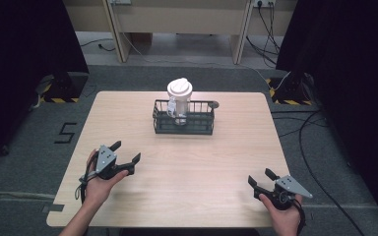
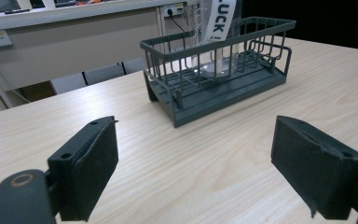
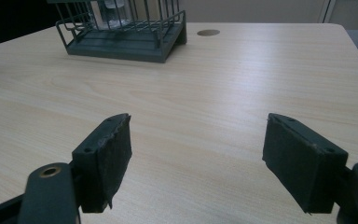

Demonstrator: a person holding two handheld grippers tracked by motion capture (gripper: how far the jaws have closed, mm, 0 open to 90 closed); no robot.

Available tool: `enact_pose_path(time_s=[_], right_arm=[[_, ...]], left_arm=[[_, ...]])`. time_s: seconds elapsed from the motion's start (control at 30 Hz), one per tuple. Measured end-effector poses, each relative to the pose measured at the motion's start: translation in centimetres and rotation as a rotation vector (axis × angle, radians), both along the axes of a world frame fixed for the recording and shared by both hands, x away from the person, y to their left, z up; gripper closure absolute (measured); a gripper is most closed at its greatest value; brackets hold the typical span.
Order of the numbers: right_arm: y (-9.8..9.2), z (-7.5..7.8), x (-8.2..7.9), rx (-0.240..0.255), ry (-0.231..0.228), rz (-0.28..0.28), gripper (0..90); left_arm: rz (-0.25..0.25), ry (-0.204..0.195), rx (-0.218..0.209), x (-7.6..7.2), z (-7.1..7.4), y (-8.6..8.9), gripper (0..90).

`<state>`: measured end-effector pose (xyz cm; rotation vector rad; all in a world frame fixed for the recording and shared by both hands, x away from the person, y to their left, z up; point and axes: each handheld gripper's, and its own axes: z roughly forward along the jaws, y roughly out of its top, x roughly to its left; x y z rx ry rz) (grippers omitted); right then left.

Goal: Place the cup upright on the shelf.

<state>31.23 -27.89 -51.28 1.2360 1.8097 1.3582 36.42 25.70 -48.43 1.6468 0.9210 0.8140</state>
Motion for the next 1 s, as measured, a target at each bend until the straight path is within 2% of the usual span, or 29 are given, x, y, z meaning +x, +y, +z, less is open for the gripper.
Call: enact_pose_path(time_s=[0.73,1.0], right_arm=[[0.0,0.0,0.0,-0.005,0.001,-0.003,24.3],[0.0,0.0,0.0,-0.006,0.002,-0.001,24.3]], left_arm=[[0.112,0.071,-0.015,-1.1,-2.7,4.2,14.2],[0.135,0.092,-0.018,-1.2,-3.6,4.6,14.2]])
